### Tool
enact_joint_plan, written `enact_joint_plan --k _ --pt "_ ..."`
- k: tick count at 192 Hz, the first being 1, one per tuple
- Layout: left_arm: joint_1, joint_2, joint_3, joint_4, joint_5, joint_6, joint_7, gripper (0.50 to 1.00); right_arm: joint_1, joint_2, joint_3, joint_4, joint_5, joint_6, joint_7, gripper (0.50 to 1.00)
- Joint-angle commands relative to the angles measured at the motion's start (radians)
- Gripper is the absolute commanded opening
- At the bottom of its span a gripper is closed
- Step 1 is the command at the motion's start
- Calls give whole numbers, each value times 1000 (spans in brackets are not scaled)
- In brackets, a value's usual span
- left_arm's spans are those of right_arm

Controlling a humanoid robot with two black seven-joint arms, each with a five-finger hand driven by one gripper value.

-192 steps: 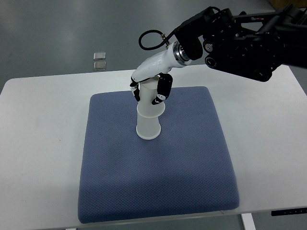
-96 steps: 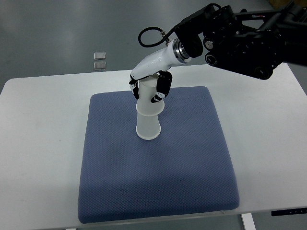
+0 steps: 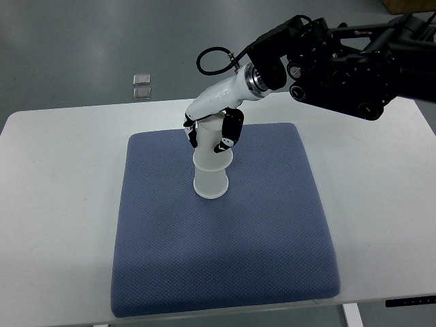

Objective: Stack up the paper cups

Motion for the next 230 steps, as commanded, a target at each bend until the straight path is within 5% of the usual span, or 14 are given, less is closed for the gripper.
enact_joint_plan --k 1,15,119,158,230 --pt "0 0 0 1 0 0 1 1000 -12 1 0 -8 0 -19 0 738" --pt "0 0 0 -1 0 0 0 1000 -17 4 0 -11 1 -26 0 780" --pt "0 0 0 1 0 0 1 1000 -26 7 2 -11 6 -26 0 825" --pt "0 0 0 1 0 0 0 1000 -37 -2 3 -20 6 -33 2 879" --pt "0 0 0 1 0 0 0 1000 -179 -36 189 -267 331 -16 2 895"
